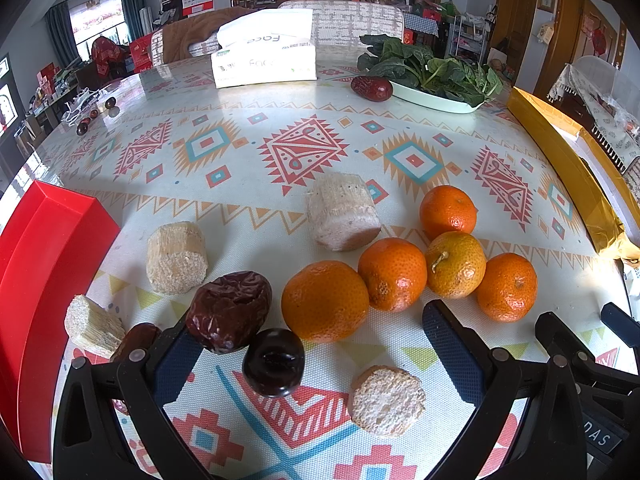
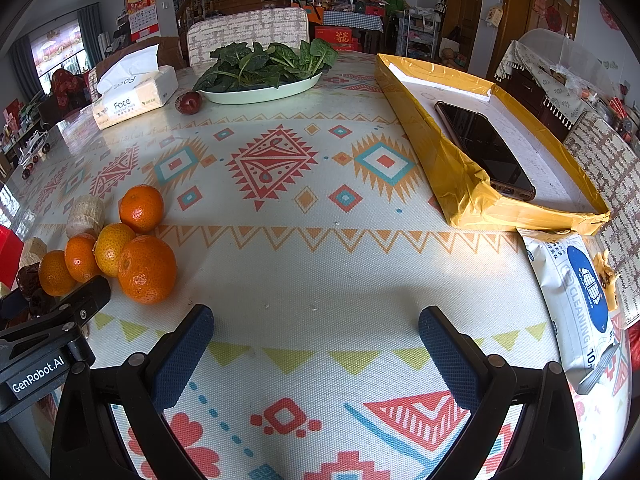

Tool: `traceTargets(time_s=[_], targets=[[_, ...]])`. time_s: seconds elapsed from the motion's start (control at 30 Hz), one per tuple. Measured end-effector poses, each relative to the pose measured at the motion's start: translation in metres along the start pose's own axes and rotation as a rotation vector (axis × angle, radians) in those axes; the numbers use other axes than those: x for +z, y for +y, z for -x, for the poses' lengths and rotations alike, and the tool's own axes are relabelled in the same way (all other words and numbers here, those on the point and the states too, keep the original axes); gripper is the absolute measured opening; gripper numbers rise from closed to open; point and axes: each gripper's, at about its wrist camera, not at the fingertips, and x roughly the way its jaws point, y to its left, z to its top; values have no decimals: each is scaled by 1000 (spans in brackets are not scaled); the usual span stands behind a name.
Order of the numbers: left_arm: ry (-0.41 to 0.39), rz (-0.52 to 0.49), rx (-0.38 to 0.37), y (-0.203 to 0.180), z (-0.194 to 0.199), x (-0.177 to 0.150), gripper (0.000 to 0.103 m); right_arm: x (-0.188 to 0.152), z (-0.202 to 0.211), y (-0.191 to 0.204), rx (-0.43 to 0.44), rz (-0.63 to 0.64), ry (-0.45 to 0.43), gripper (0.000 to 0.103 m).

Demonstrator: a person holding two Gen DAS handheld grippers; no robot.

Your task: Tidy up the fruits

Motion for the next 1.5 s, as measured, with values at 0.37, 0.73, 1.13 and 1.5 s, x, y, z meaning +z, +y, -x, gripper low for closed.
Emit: traceTargets(time_s=[0.37,0.73,1.13,1.5], targets=[[0,0,0,0,0,0,103,0,0,0,0,1,0,103],[39,-69,-53,3,3,-3,103,2,0,0,28,26,34,103],[59,-132,-92,6,5,-6,103,2,-1,0,-19,-32,107,103],[-210,-19,-177,57,84,-2,103,-1,2,1,-39,-51,69,103]])
